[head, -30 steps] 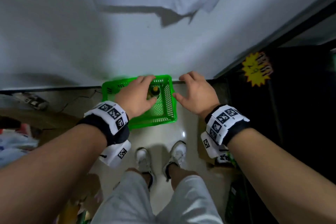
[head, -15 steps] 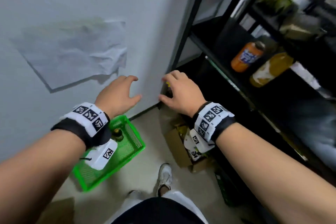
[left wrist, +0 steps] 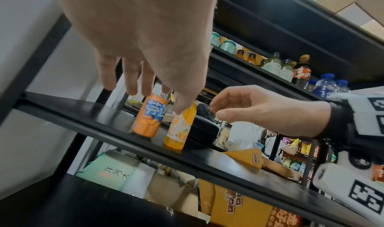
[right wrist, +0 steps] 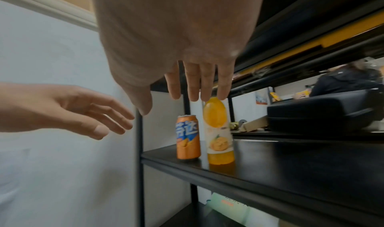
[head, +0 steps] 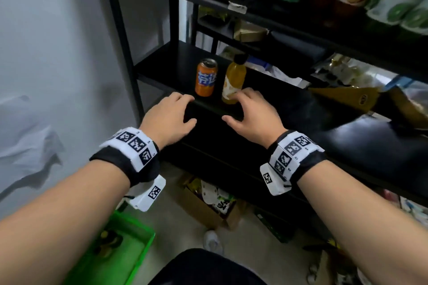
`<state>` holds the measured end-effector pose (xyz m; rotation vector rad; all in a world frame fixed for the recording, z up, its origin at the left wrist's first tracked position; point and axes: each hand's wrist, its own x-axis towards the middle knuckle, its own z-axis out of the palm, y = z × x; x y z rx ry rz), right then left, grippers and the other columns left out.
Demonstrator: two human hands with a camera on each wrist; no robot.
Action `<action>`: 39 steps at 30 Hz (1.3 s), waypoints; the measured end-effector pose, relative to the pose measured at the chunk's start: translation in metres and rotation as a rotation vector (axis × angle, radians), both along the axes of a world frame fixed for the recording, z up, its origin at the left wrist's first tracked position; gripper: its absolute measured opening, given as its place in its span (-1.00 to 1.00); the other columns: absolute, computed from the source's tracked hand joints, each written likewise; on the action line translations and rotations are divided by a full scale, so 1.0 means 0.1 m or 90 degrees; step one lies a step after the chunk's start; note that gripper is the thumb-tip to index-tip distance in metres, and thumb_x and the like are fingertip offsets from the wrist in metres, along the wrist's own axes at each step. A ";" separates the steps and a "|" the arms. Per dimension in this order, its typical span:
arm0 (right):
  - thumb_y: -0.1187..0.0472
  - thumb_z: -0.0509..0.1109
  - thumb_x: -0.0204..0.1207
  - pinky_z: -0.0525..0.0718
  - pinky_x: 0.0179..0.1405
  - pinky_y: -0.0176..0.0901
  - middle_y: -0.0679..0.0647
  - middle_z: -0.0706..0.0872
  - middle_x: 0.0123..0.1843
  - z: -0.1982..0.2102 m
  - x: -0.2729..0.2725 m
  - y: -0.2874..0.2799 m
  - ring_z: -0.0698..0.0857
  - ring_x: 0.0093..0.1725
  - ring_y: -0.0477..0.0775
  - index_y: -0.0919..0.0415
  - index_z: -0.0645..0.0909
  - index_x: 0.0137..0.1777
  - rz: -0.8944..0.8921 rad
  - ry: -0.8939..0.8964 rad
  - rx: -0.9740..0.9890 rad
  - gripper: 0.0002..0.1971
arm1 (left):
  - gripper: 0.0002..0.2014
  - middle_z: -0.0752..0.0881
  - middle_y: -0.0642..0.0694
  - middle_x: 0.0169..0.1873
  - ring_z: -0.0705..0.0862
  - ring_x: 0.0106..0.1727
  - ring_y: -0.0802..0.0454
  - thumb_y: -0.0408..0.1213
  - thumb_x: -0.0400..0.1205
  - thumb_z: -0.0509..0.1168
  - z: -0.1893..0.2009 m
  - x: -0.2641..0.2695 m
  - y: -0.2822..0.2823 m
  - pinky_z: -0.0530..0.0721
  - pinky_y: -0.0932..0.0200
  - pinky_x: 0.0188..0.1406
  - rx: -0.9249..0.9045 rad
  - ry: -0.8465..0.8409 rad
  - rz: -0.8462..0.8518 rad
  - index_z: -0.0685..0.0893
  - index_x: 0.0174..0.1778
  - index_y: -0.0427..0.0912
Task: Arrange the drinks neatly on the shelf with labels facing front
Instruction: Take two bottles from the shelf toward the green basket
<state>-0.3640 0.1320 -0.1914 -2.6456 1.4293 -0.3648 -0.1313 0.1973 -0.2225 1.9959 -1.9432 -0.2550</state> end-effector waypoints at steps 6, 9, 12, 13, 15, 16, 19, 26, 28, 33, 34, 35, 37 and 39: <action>-0.22 0.51 0.55 0.62 0.32 0.04 0.00 0.56 0.47 -0.07 -0.25 -0.71 0.54 0.48 0.07 0.02 0.50 0.52 -0.080 -0.122 0.100 -0.38 | -0.25 0.50 -0.20 0.53 0.58 0.46 -0.24 0.06 0.59 0.44 -0.06 -0.08 -0.79 0.58 -0.03 0.28 -0.025 0.158 0.123 0.34 0.68 -0.03; -0.14 0.63 0.48 0.61 0.40 -0.01 0.03 0.55 0.51 -0.18 -0.23 -0.87 0.56 0.47 0.01 0.06 0.41 0.60 -0.107 -0.283 0.145 -0.24 | -0.05 0.43 -0.27 0.58 0.53 0.53 -0.25 0.07 0.50 0.57 -0.14 -0.06 -1.02 0.50 0.05 0.36 -0.034 0.277 0.174 0.25 0.74 -0.11; -0.02 0.72 0.41 0.57 0.39 -0.12 0.07 0.53 0.55 -0.25 -0.09 -1.25 0.56 0.43 -0.05 0.08 0.32 0.66 -0.095 -0.377 0.243 -0.10 | 0.13 0.32 -0.27 0.67 0.46 0.60 -0.22 0.04 0.41 0.67 -0.20 -0.05 -1.35 0.50 -0.05 0.56 0.000 0.370 0.218 0.13 0.79 -0.10; 0.02 0.75 0.37 0.58 0.40 -0.12 0.06 0.55 0.53 -0.28 -0.04 -1.38 0.57 0.41 -0.08 0.07 0.32 0.67 -0.087 -0.402 0.269 -0.07 | 0.17 0.29 -0.26 0.69 0.44 0.63 -0.21 0.03 0.40 0.68 -0.22 -0.04 -1.45 0.47 -0.07 0.59 0.007 0.390 0.226 0.09 0.80 -0.09; 0.03 0.79 0.30 0.61 0.43 -0.08 0.01 0.57 0.49 -0.32 0.07 -1.61 0.59 0.41 -0.07 0.03 0.31 0.66 -0.070 -0.440 0.309 -0.02 | 0.19 0.31 -0.26 0.69 0.41 0.66 -0.17 0.01 0.40 0.69 -0.24 -0.03 -1.61 0.43 -0.04 0.63 -0.004 0.422 0.233 0.07 0.81 -0.11; 0.02 0.81 0.27 0.62 0.43 -0.08 -0.01 0.57 0.46 -0.36 0.12 -1.69 0.59 0.42 -0.05 0.00 0.31 0.65 -0.064 -0.444 0.321 0.01 | 0.19 0.35 -0.24 0.68 0.42 0.65 -0.15 0.01 0.39 0.69 -0.25 -0.05 -1.68 0.44 -0.01 0.62 -0.010 0.430 0.234 0.08 0.81 -0.11; 0.04 0.85 0.19 0.61 0.31 -0.20 -0.16 0.62 0.30 -0.53 0.26 -1.87 0.63 0.34 -0.07 0.00 0.42 0.54 -0.046 -0.443 0.339 -0.06 | 0.16 0.51 -0.14 0.59 0.55 0.54 -0.04 0.01 0.39 0.70 -0.33 -0.14 -1.84 0.49 0.19 0.46 -0.019 0.454 0.238 0.11 0.79 -0.09; 0.06 0.83 0.19 0.57 -0.08 -0.47 -0.30 0.70 -0.02 -0.68 0.43 -1.95 0.67 -0.09 -0.58 -0.19 0.54 0.12 -0.039 -0.447 0.290 -0.39 | -0.38 0.74 0.19 0.06 0.72 0.10 0.25 -0.07 0.36 0.70 -0.45 -0.16 -1.80 0.64 0.37 0.10 -0.090 0.478 0.269 0.58 0.28 0.06; 0.07 0.82 0.19 0.69 0.01 -0.30 -0.24 0.74 0.00 -0.66 0.56 -1.84 0.73 -0.02 -0.40 -0.11 0.57 0.15 -0.010 -0.451 0.288 -0.40 | -0.40 0.74 0.25 -0.01 0.70 0.02 0.42 -0.03 0.33 0.70 -0.44 -0.05 -1.60 0.55 0.57 -0.05 -0.101 0.474 0.291 0.59 0.22 0.11; 0.08 0.80 0.22 0.76 0.10 -0.12 -0.20 0.75 -0.06 -0.66 1.11 -1.28 0.76 -0.02 -0.27 -0.14 0.57 0.08 0.078 -0.432 0.308 -0.48 | -0.36 0.78 0.03 0.10 0.75 0.12 0.09 -0.12 0.30 0.72 -0.47 0.37 -0.74 0.66 0.21 0.14 -0.161 0.496 0.375 0.59 0.25 -0.02; 0.08 0.79 0.23 0.73 0.04 -0.21 -0.22 0.74 -0.10 -0.66 1.25 -1.12 0.74 -0.08 -0.36 -0.19 0.54 0.02 0.098 -0.426 0.310 -0.50 | -0.37 0.77 0.06 0.09 0.74 0.09 0.11 -0.12 0.30 0.72 -0.48 0.48 -0.51 0.66 0.23 0.11 -0.164 0.501 0.399 0.58 0.23 0.01; 0.08 0.78 0.24 0.69 -0.03 -0.32 -0.22 0.73 -0.13 -0.66 1.39 -0.95 0.71 -0.13 -0.42 -0.19 0.53 -0.01 0.121 -0.419 0.313 -0.51 | -0.37 0.75 0.13 0.06 0.73 0.06 0.16 -0.12 0.31 0.72 -0.50 0.60 -0.25 0.65 0.30 0.07 -0.161 0.498 0.422 0.56 0.23 0.06; 0.06 0.77 0.26 0.62 -0.10 -0.48 -0.20 0.72 -0.15 -0.70 1.68 -0.56 0.70 -0.13 -0.42 -0.09 0.56 0.02 0.168 -0.406 0.327 -0.54 | -0.37 0.73 0.21 0.04 0.70 0.06 0.15 -0.12 0.35 0.70 -0.57 0.84 0.28 0.61 0.36 0.03 -0.154 0.476 0.473 0.55 0.26 0.10; -0.04 0.76 0.25 0.70 -0.02 -0.35 -0.20 0.75 -0.14 -0.78 1.95 -0.13 0.73 -0.09 -0.35 -0.01 0.59 0.05 0.193 -0.390 0.341 -0.52 | -0.35 0.73 0.09 0.10 0.70 0.13 0.05 -0.15 0.37 0.69 -0.69 1.01 0.81 0.62 0.24 0.12 -0.157 0.479 0.526 0.53 0.31 0.05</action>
